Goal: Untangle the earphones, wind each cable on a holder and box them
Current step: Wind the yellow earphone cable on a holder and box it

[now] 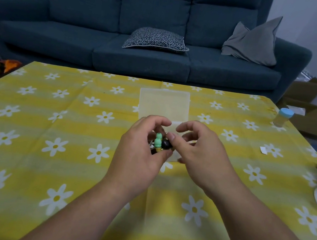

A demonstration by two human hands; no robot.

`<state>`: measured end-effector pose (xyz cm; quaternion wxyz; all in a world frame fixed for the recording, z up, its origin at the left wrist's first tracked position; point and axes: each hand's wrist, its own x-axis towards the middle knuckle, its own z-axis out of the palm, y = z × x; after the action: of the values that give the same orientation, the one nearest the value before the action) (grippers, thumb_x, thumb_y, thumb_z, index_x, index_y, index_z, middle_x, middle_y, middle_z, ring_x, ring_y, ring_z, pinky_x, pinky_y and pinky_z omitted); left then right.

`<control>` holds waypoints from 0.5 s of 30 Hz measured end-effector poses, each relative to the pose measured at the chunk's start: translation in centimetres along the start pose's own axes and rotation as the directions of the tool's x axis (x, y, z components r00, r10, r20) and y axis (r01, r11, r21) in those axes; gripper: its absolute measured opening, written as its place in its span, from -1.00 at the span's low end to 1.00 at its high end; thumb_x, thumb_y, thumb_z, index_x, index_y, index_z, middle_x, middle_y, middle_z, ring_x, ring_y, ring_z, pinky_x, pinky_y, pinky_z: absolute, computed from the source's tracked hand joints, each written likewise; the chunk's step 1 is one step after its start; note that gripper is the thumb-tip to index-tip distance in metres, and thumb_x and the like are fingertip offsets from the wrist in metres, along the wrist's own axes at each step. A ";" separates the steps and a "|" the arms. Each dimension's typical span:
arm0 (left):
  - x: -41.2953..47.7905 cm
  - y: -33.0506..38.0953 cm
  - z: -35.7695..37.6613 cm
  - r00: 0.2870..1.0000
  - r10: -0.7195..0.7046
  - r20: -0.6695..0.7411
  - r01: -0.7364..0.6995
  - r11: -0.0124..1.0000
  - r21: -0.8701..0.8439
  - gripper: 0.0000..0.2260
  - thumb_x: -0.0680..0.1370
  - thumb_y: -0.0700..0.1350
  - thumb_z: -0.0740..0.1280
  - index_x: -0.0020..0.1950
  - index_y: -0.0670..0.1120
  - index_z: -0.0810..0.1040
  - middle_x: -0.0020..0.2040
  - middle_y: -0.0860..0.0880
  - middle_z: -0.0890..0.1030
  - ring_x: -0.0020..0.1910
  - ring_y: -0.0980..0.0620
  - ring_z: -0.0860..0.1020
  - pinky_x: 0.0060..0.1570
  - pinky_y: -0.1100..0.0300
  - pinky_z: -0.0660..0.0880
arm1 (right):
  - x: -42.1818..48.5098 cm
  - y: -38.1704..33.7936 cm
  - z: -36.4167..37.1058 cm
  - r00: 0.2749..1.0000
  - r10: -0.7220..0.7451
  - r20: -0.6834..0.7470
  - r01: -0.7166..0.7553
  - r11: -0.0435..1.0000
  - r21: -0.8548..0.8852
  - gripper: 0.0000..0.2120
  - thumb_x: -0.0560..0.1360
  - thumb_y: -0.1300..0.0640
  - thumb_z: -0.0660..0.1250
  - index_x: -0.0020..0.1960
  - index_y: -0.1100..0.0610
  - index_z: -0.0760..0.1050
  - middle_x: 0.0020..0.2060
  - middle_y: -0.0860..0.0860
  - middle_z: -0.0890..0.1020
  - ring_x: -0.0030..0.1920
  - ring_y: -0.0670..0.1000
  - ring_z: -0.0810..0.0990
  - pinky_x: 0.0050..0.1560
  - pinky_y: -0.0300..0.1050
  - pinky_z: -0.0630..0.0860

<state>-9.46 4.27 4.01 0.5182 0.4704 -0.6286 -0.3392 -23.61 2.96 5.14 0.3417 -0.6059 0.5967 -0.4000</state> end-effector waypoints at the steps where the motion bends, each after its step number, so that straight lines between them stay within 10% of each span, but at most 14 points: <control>1: 0.0 -0.1 0.1 1.000 0.016 -0.014 -0.015 1.000 0.018 -0.60 0.38 -0.35 0.52 0.06 0.07 0.56 -0.04 0.12 0.56 -0.02 0.09 0.59 -0.09 0.06 0.61 | -0.1 -0.1 0.2 0.999 0.029 0.039 -0.032 0.997 0.069 -0.83 0.51 -0.04 0.42 0.05 -0.02 0.55 -0.08 0.01 0.65 -0.18 0.00 0.68 -0.17 0.01 0.66; 15: 0.3 0.0 0.2 0.992 0.033 -0.121 -0.036 0.999 -0.020 -0.69 0.37 -0.28 0.56 -0.07 0.07 0.57 -0.03 0.01 0.61 -0.03 0.02 0.62 -0.12 -0.04 0.62 | -0.8 -1.0 0.2 0.979 0.091 0.182 -0.179 0.807 0.562 -0.69 0.58 0.39 0.21 0.16 0.10 0.58 0.00 0.17 0.69 -0.12 0.04 0.71 0.02 0.00 0.66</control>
<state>-9.67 3.99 4.07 0.5661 0.4735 -0.6004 -0.3080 -22.95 3.75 5.86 0.5791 -0.4577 0.4630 -0.4907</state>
